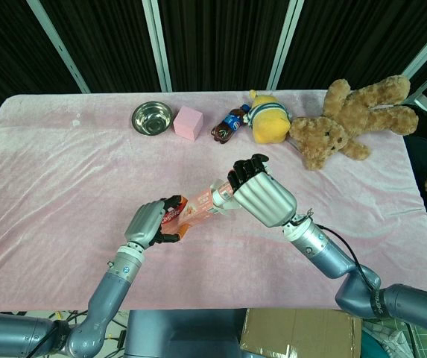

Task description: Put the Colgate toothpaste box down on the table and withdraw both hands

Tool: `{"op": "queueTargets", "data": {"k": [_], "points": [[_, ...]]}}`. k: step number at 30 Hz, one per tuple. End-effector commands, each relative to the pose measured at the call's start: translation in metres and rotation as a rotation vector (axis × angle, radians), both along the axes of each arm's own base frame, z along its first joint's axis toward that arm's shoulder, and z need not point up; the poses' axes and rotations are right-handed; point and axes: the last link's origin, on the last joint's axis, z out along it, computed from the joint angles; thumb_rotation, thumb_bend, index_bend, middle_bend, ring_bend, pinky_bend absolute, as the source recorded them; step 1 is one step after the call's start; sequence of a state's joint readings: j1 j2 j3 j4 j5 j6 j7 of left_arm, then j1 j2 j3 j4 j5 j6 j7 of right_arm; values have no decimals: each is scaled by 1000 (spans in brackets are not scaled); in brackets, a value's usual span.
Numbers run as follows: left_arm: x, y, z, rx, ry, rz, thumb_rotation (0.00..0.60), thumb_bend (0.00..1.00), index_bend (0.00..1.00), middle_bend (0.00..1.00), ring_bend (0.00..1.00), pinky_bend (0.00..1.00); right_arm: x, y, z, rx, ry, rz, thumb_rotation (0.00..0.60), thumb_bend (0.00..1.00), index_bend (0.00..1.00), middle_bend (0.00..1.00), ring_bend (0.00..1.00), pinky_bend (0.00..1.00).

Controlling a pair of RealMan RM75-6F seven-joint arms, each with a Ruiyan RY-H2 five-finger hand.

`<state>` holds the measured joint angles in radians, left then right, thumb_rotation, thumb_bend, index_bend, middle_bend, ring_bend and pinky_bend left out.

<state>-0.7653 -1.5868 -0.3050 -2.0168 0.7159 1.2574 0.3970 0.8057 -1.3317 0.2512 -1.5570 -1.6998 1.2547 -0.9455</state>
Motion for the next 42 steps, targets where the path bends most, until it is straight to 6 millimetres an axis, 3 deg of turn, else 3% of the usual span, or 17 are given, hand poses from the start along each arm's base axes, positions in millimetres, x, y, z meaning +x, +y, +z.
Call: {"op": "queueTargets", "data": {"k": [1,42], "points": [[0,0,0,2,1,0,600,460,412,362,278,403,1,0,0,0,0,2,600,358,750,682,574,536],[12,-1,0,-15,-48,30,600,460,413,362,278,403,4,3,2,-7,2,32,600,358,751,675,567,535]]}}
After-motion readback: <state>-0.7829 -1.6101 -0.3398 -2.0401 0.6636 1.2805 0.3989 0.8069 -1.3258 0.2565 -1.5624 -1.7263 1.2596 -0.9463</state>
